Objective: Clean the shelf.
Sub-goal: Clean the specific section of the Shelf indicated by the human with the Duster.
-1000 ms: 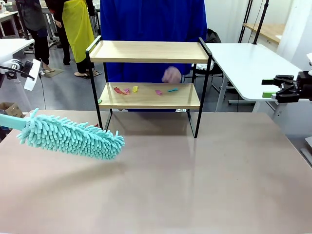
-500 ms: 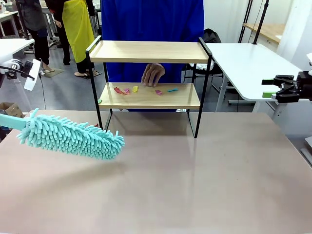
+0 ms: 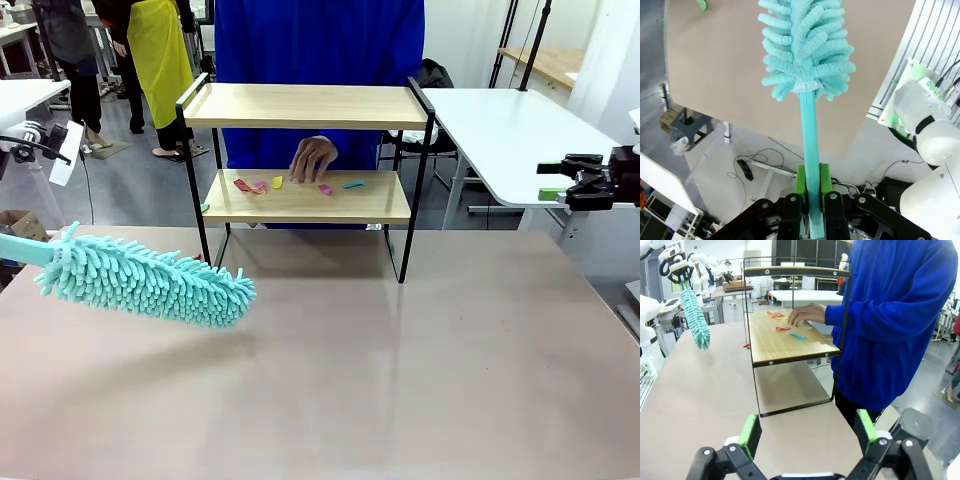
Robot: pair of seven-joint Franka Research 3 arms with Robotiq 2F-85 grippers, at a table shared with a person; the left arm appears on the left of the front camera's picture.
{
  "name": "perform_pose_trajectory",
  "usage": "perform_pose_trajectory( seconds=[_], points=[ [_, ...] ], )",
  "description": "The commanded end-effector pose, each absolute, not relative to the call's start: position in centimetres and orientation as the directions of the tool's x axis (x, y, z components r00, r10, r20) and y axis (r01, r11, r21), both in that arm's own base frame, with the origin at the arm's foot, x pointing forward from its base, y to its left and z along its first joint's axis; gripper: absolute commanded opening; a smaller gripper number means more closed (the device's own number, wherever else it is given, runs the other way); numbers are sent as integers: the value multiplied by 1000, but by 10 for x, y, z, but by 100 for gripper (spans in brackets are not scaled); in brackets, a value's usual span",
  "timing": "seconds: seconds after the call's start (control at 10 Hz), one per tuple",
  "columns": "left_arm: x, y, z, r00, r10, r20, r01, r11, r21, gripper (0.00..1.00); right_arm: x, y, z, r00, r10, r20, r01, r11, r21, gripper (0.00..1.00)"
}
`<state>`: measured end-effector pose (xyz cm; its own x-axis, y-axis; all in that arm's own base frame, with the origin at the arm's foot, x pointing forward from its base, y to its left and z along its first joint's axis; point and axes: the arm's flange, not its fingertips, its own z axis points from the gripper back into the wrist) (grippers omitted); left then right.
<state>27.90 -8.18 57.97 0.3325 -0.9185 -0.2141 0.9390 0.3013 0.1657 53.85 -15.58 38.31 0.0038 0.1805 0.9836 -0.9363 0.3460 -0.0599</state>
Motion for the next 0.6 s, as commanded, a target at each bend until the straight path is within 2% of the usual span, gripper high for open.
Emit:
perform_pose_trajectory(
  seconds=[0.0, 0.5],
  points=[
    [278, -79, 583, 336, -919, -208, 937, 304, 170, 13, 538, -154, 386, -2, 182, 983, -937, 342, -65, 100],
    [278, -79, 583, 336, -919, -208, 937, 304, 170, 13, 538, -154, 386, -2, 182, 983, -937, 342, -65, 100]
  ],
)
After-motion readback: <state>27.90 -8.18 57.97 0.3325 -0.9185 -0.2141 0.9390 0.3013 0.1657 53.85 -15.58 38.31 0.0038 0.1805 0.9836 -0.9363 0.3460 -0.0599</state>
